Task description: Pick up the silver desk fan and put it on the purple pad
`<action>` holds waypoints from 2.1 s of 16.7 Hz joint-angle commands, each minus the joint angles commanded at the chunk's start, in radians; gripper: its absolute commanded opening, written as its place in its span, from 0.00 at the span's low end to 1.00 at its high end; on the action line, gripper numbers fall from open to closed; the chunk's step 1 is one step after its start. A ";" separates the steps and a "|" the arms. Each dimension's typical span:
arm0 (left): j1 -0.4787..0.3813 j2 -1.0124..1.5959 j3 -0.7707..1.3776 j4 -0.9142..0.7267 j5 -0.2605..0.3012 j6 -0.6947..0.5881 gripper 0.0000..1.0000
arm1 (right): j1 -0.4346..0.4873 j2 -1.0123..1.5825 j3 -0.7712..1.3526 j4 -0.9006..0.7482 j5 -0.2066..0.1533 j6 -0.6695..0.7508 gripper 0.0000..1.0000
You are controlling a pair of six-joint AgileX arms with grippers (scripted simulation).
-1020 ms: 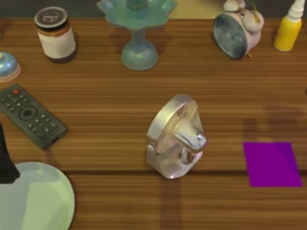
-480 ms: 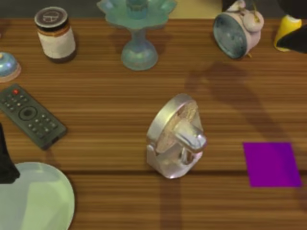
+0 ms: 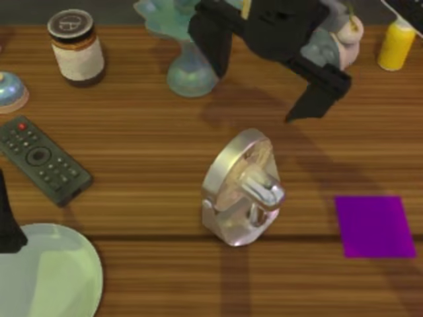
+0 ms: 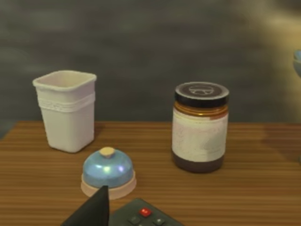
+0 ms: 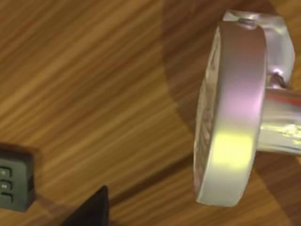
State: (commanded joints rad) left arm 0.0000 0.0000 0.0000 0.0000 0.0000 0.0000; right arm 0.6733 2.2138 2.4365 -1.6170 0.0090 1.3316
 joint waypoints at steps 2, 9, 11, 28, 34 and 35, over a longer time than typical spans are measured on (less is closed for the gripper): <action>0.000 0.000 0.000 0.000 0.000 0.000 1.00 | 0.022 0.101 0.084 -0.070 -0.002 0.066 1.00; 0.000 0.000 0.000 0.000 0.000 0.000 1.00 | 0.041 0.199 0.158 -0.137 -0.005 0.129 1.00; 0.000 0.000 0.000 0.000 0.000 0.000 1.00 | 0.036 0.200 0.157 -0.135 -0.004 0.128 1.00; 0.000 0.000 0.000 0.000 0.000 0.000 1.00 | 0.043 0.091 -0.238 0.152 -0.006 0.130 0.92; 0.000 0.000 0.000 0.000 0.000 0.000 1.00 | 0.043 0.091 -0.238 0.152 -0.006 0.130 0.47; 0.000 0.000 0.000 0.000 0.000 0.000 1.00 | 0.043 0.091 -0.238 0.152 -0.006 0.130 0.40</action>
State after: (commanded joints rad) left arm 0.0000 0.0000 0.0000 0.0000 0.0000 0.0000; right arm 0.7163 2.3052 2.1988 -1.4652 0.0032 1.4617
